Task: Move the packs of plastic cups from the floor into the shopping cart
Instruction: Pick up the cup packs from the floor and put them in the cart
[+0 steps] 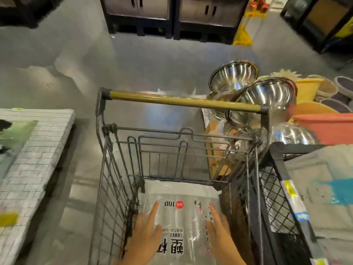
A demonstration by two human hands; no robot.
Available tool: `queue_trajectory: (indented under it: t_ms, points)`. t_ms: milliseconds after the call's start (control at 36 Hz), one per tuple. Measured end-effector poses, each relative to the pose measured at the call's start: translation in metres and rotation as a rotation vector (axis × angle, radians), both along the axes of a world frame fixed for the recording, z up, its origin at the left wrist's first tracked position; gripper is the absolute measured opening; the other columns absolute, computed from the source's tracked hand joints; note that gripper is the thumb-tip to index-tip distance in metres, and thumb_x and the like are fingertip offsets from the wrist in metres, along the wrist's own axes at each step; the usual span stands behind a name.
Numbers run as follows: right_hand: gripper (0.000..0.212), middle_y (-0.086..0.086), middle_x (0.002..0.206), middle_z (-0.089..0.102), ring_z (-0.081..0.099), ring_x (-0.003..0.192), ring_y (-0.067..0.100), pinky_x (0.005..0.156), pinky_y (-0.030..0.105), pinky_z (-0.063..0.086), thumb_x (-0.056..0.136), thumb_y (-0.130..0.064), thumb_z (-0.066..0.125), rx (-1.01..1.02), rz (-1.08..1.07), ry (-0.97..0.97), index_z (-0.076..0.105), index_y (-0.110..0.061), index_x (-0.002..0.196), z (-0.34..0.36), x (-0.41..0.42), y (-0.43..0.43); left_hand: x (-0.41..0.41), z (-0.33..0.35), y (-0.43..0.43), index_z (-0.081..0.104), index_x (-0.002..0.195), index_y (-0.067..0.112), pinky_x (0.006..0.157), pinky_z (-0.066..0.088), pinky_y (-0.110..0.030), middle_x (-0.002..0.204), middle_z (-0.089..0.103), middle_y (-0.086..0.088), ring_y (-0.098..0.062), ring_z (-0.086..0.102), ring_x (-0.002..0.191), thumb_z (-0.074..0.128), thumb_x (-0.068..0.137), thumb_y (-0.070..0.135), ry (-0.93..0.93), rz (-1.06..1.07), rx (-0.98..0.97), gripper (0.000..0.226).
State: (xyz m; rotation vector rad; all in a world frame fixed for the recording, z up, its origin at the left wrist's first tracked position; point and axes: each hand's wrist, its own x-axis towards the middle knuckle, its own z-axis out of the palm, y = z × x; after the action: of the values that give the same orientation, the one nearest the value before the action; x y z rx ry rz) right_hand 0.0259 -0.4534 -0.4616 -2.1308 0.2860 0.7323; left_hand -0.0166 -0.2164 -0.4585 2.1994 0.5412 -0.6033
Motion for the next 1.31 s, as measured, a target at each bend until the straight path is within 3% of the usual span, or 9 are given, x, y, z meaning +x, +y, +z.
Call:
queue_trajectory:
  t_ms: [83, 167, 222, 444, 583, 694, 861, 1000, 1306]
  points:
    - [0.063, -0.003, 0.177, -0.001, -0.005, 0.164, 0.021, 0.133, 0.044, 0.005, 0.113, -0.03, 0.043, -0.028, 0.051, -0.011, 0.007, -0.065, 0.15, 0.004, 0.007, -0.002, 0.003, 0.003, -0.004, -0.024, 0.129, 0.073, 0.115, 0.023, -0.054, 0.155, 0.016, -0.003, -0.027, 0.023, 0.141, 0.032, 0.093, 0.047, 0.044, 0.003, 0.149, 0.071]
    - [0.064, 0.013, 0.177, -0.003, 0.023, 0.161, 0.029, 0.128, 0.043, 0.023, 0.113, -0.035, 0.038, -0.115, 0.123, -0.005, -0.002, -0.057, 0.157, 0.015, 0.01, -0.002, 0.004, 0.021, -0.001, -0.021, 0.136, 0.067, 0.118, 0.01, -0.058, 0.162, -0.012, -0.004, -0.034, -0.003, 0.149, 0.029, 0.096, 0.052, 0.115, -0.022, 0.181, 0.066]
    - [0.064, 0.017, 0.176, -0.001, 0.017, 0.162, 0.033, 0.128, 0.048, 0.025, 0.112, -0.04, 0.04, -0.199, 0.176, -0.019, -0.003, -0.057, 0.156, 0.026, 0.01, -0.004, 0.004, 0.038, 0.005, -0.013, 0.14, 0.065, 0.118, 0.011, -0.055, 0.162, -0.019, -0.003, -0.033, -0.005, 0.149, 0.028, 0.096, 0.058, 0.119, -0.05, 0.168, 0.06]
    - [0.072, 0.008, 0.149, 0.048, 0.061, 0.125, 0.028, 0.106, 0.044, 0.051, 0.106, -0.054, 0.045, -0.309, 0.408, -0.15, 0.005, -0.047, 0.166, 0.11, 0.038, -0.012, 0.016, 0.144, 0.037, 0.023, 0.152, 0.042, 0.12, 0.012, -0.051, 0.163, 0.013, -0.003, -0.026, 0.012, 0.15, 0.024, 0.098, 0.062, -0.032, -0.069, 0.333, 0.058]
    - [0.067, 0.007, 0.144, 0.05, 0.063, 0.119, 0.025, 0.091, 0.037, 0.055, 0.108, -0.05, 0.046, -0.235, 0.512, -0.319, 0.011, -0.045, 0.165, 0.203, 0.045, -0.005, -0.004, 0.233, 0.03, 0.042, 0.141, 0.037, 0.114, 0.027, -0.045, 0.154, 0.035, -0.003, -0.024, 0.032, 0.141, 0.026, 0.097, 0.059, -0.199, -0.015, 0.451, 0.051]
    - [0.06, 0.005, 0.128, 0.054, 0.057, 0.083, 0.013, 0.067, 0.023, 0.045, 0.11, -0.047, 0.045, -0.249, 0.672, -0.438, 0.025, -0.036, 0.165, 0.271, 0.023, -0.004, -0.044, 0.293, 0.02, 0.045, 0.138, 0.039, 0.107, 0.039, -0.042, 0.145, 0.048, 0.003, -0.021, 0.046, 0.13, 0.026, 0.094, 0.062, -0.242, 0.032, 0.499, 0.054]
    - [0.057, 0.001, 0.157, 0.051, 0.055, 0.139, 0.025, 0.111, 0.044, 0.051, 0.109, -0.047, 0.05, -0.246, 0.795, -0.609, 0.037, -0.032, 0.162, 0.356, -0.027, -0.012, -0.127, 0.382, -0.014, 0.049, 0.134, 0.044, 0.104, 0.04, -0.041, 0.137, 0.053, 0.006, -0.022, 0.051, 0.123, 0.037, 0.093, 0.058, -0.29, 0.091, 0.623, 0.045]
    - [0.052, 0.002, 0.15, 0.059, 0.066, 0.123, 0.022, 0.104, 0.043, 0.056, 0.108, -0.045, 0.051, -0.195, 0.846, -0.747, 0.045, -0.028, 0.157, 0.402, -0.069, -0.023, -0.188, 0.428, -0.038, 0.047, 0.139, 0.036, 0.105, 0.038, -0.036, 0.141, 0.051, 0.002, -0.02, 0.048, 0.128, 0.04, 0.094, 0.056, -0.332, 0.148, 0.64, 0.05]
    - [0.052, 0.002, 0.146, 0.063, 0.062, 0.129, 0.021, 0.107, 0.04, 0.055, 0.105, -0.045, 0.054, -0.107, 0.988, -0.865, 0.053, -0.025, 0.152, 0.477, -0.153, -0.017, -0.291, 0.483, -0.061, 0.045, 0.141, 0.037, 0.103, 0.043, -0.04, 0.144, 0.049, 0.009, -0.014, 0.053, 0.124, 0.04, 0.093, 0.061, -0.385, 0.263, 0.698, 0.054]
